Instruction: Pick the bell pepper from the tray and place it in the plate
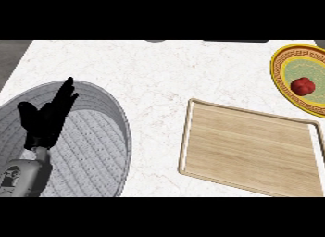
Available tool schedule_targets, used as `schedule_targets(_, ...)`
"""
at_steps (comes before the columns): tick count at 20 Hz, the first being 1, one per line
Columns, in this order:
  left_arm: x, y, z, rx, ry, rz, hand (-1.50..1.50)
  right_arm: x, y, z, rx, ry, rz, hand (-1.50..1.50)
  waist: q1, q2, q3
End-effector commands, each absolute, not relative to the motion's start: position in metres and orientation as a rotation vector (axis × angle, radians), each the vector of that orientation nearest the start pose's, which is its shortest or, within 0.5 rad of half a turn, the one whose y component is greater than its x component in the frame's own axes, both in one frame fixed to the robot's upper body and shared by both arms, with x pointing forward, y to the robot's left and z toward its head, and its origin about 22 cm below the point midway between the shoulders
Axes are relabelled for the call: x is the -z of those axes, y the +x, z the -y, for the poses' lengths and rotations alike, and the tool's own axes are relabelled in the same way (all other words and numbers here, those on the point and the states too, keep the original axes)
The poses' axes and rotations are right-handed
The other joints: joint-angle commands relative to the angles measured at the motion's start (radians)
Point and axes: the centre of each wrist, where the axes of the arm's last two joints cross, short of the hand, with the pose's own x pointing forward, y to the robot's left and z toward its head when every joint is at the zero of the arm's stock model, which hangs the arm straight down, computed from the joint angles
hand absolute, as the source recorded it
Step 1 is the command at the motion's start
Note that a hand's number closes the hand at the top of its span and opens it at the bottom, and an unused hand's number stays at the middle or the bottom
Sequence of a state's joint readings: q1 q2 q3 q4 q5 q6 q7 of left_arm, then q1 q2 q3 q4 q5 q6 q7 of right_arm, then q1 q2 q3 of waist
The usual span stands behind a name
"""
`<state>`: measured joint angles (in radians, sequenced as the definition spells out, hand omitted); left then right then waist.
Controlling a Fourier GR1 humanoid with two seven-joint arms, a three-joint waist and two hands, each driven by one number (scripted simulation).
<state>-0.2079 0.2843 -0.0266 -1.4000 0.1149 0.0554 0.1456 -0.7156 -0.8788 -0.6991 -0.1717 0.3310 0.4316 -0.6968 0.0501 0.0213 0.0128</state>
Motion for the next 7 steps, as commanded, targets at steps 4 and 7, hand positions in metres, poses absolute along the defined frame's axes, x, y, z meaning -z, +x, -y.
schedule_targets(4, -0.031, 0.295, -0.267, 0.122, 0.112, 1.440, 0.00, -0.104, 0.284, 0.561, -0.099, -0.449, 1.734, -1.50, 0.014, 0.008, -0.003)
schedule_targets(7, -0.021, 0.284, -0.264, 0.132, 0.121, 1.426, 0.00, -0.084, 0.270, 0.563, -0.101, -0.448, 1.705, -1.50, 0.014, 0.006, -0.003)
